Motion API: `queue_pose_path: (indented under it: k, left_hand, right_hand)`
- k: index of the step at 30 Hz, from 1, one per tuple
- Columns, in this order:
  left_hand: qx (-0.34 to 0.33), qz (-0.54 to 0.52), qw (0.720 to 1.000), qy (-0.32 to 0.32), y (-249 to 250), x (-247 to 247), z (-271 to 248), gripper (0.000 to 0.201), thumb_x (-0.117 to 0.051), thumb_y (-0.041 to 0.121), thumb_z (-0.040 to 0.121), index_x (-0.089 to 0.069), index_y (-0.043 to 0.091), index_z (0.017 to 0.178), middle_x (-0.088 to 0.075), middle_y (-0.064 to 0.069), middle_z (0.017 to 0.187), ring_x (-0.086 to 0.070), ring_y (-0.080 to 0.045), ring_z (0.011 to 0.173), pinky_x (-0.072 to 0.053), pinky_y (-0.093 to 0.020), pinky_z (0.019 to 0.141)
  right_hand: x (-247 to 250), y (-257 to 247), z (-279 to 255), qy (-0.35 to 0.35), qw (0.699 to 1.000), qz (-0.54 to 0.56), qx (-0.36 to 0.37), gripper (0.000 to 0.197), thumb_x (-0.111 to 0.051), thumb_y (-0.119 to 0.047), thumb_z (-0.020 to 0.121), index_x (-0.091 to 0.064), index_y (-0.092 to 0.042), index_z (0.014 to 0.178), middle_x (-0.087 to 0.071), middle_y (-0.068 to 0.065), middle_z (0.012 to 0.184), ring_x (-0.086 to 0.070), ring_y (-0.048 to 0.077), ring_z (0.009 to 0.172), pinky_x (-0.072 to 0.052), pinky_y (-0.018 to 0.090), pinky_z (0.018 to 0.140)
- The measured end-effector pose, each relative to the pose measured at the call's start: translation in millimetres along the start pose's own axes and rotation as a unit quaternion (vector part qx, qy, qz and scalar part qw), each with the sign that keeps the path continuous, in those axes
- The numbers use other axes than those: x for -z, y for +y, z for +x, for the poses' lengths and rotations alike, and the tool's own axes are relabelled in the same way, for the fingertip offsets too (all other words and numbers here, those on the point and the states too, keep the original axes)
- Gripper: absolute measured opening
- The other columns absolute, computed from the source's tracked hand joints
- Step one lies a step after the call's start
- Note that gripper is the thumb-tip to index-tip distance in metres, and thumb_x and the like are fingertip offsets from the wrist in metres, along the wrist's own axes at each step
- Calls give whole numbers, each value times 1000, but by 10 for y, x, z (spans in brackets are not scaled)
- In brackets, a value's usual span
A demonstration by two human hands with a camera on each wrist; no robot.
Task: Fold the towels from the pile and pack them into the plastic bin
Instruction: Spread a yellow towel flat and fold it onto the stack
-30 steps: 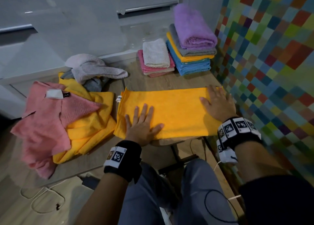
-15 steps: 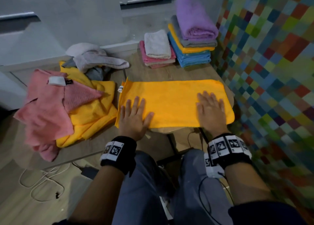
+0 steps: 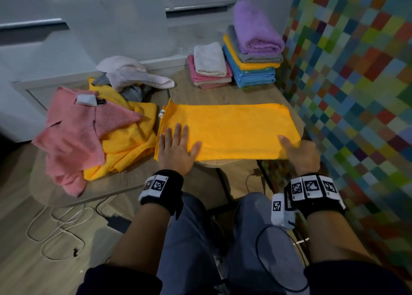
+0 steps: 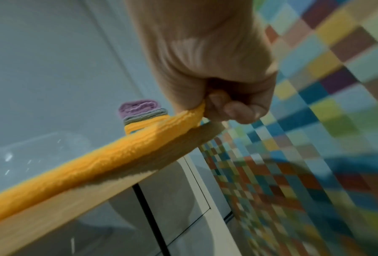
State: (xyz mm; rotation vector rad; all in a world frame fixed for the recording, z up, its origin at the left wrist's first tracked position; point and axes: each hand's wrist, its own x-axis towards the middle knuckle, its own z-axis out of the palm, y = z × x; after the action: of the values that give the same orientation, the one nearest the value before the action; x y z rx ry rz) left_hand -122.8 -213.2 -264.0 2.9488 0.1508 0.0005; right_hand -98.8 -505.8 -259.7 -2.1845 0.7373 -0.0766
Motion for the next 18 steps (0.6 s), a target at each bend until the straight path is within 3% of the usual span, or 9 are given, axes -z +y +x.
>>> queue_pose_path:
  k: [5, 6, 9, 10, 11, 12, 13, 15, 18]
  left_hand:
    - [27, -19, 999, -16, 41, 19, 47, 70, -16, 60, 94, 1, 22, 150, 6, -2, 159, 8, -27, 146, 9, -42, 117]
    - [27, -18, 999, -33, 40, 34, 52, 71, -16, 60, 94, 3, 21, 150, 8, -3, 158, 9, -27, 146, 9, -43, 117]
    - [13, -30, 995, -92, -4, 119, 86, 77, -26, 61, 93, 3, 19, 150, 11, -6, 158, 12, -29, 145, 8, -44, 117]
    - [8, -39, 995, -96, -20, 158, 90, 78, -32, 60, 92, 0, 18, 150, 9, -6, 158, 10, -30, 145, 7, -44, 117]
    - [-4, -52, 995, -81, -19, 200, 95, 78, -39, 57, 92, -6, 17, 150, 4, -7, 158, 7, -30, 145, 5, -44, 117]
    - [-25, -74, 996, -45, 0, 245, 103, 75, -45, 52, 91, -15, 15, 149, -5, -8, 158, 1, -29, 146, 1, -42, 117]
    - [-53, -117, 992, 4, 37, 284, 110, 68, -51, 46, 91, -27, 13, 146, -17, -9, 156, -9, -27, 145, -4, -39, 116]
    - [-76, -280, 955, 62, 150, 367, 117, 44, -55, 32, 92, -49, 13, 131, -44, -7, 143, -32, -22, 135, -23, -32, 111]
    - [-12, -555, 832, -2, 328, 474, 166, 22, -47, 25, 97, -57, 10, 110, -65, -9, 109, -62, -19, 99, -48, -29, 85]
  right_hand:
    - [42, -297, 67, 64, 990, -40, 118, 46, -59, -45, 88, -56, 1, 89, -58, 24, 94, -57, 40, 97, -41, 41, 67]
    - [40, -315, 115, 57, 991, -33, 113, 43, -61, -45, 87, -53, -3, 82, -56, 21, 87, -57, 37, 93, -39, 38, 63]
    - [70, -328, 189, 52, 996, -6, 76, 51, -68, -43, 82, -29, -20, 59, -27, 1, 61, -39, 24, 65, -21, 28, 48]
    - [77, -357, 165, 50, 996, -9, 76, 46, -69, -40, 83, -34, -21, 59, -30, 2, 61, -38, 24, 60, -25, 28, 48]
    - [76, -406, 122, 51, 995, -17, 82, 30, -68, -35, 84, -50, -18, 67, -45, 8, 67, -46, 27, 65, -36, 33, 52]
    - [71, -464, 51, 60, 992, -20, 109, 17, -67, -30, 86, -64, -13, 87, -59, 15, 85, -56, 32, 81, -46, 39, 64]
    - [45, -532, -31, 81, 985, -30, 147, 24, -65, -26, 87, -66, -10, 106, -64, 17, 101, -58, 34, 96, -48, 42, 76]
    - [-44, -684, -263, 121, 954, -66, 266, 29, -63, -23, 88, -63, -11, 115, -67, 15, 105, -61, 34, 99, -50, 42, 79]
    - [-303, -818, -625, 75, 912, -63, 398, 23, -63, -20, 87, -64, -14, 109, -67, 9, 102, -62, 29, 93, -51, 38, 72]
